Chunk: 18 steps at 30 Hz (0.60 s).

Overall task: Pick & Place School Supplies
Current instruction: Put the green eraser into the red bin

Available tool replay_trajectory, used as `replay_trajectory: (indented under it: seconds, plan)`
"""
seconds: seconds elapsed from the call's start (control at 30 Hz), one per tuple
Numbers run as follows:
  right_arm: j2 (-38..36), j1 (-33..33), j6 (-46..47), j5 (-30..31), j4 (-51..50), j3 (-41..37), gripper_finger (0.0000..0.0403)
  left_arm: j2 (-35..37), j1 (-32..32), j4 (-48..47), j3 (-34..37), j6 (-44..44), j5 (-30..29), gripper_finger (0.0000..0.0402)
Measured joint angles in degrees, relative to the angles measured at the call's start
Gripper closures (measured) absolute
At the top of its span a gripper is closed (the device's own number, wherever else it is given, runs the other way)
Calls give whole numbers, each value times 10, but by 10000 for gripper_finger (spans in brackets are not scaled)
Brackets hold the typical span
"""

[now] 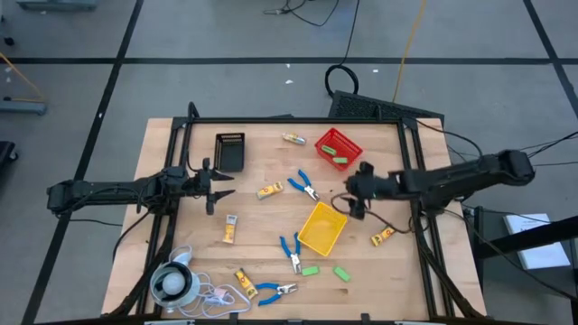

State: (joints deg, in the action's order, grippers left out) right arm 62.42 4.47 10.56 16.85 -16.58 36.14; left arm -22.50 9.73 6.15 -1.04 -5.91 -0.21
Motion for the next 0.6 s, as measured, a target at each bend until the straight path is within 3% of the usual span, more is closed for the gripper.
replay_trajectory:
  seconds: [0.2,0.4,0.6]
  plan:
    - [1,120,127,16,-49,20,163,0,0,1,0,4,0,197]
    - [36,225,148,-6,57,29,163,0,0,0,0,4,0,197]
    - [83,272,243,-17,84,29,163,0,0,0,0,5,0,197]
